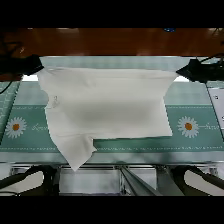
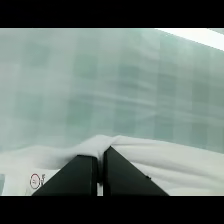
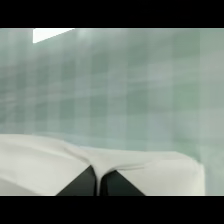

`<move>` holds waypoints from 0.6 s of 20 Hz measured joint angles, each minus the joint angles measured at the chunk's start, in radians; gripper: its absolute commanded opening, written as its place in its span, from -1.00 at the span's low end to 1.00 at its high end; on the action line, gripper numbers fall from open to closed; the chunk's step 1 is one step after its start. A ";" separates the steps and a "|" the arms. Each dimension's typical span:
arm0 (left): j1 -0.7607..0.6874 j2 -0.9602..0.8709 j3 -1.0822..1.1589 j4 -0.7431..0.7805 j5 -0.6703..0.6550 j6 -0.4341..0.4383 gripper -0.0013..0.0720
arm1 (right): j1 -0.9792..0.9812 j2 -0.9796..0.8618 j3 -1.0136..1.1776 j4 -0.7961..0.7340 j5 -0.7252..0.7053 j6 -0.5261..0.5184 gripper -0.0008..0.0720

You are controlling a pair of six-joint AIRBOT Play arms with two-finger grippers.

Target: Fold the shirts.

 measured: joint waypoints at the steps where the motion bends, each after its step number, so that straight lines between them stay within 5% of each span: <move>1: -0.002 -0.064 0.026 -0.018 0.016 0.002 -0.90 | 0.000 -0.062 0.008 0.030 -0.035 -0.014 -0.90; 12: -0.009 -0.319 0.142 -0.079 -0.070 -0.020 -0.90 | 0.000 -0.394 0.148 0.128 -0.076 -0.030 -0.90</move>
